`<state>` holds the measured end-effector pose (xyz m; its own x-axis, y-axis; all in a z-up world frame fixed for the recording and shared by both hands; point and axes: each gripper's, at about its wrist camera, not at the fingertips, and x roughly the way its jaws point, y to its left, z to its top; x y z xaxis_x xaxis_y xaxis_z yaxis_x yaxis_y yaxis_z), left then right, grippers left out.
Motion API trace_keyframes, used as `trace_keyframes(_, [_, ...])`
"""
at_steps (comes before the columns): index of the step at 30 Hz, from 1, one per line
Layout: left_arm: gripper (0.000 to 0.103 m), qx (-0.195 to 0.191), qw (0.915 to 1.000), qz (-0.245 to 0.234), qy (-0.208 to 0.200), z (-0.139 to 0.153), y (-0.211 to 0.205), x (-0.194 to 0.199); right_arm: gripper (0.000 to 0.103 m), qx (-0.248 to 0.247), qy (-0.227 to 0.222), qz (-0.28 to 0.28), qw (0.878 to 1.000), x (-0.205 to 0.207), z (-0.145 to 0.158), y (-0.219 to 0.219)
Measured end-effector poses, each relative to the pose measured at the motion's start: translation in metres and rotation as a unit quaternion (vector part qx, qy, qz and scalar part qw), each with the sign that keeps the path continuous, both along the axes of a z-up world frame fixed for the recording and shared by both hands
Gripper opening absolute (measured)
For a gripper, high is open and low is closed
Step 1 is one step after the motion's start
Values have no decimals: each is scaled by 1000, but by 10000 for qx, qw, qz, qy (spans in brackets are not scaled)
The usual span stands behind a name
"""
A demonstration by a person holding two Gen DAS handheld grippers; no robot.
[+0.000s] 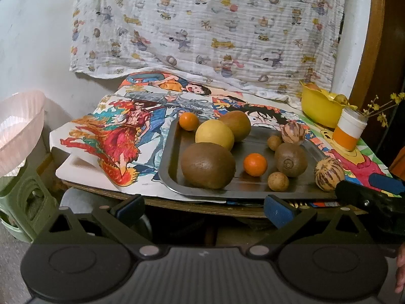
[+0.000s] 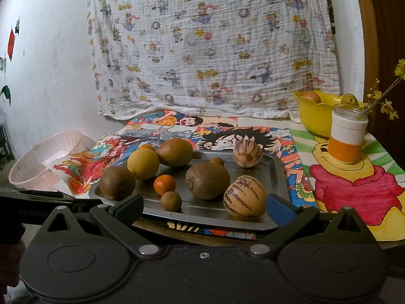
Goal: Organize fruits
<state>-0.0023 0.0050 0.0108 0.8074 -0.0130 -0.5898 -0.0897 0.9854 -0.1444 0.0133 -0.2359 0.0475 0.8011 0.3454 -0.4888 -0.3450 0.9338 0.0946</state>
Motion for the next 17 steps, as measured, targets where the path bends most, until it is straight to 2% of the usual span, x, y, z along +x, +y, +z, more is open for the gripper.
trace_keyframes(17, [102, -27, 10000, 11, 21, -1, 1, 0, 102, 0, 5, -10, 10000, 1, 1, 0])
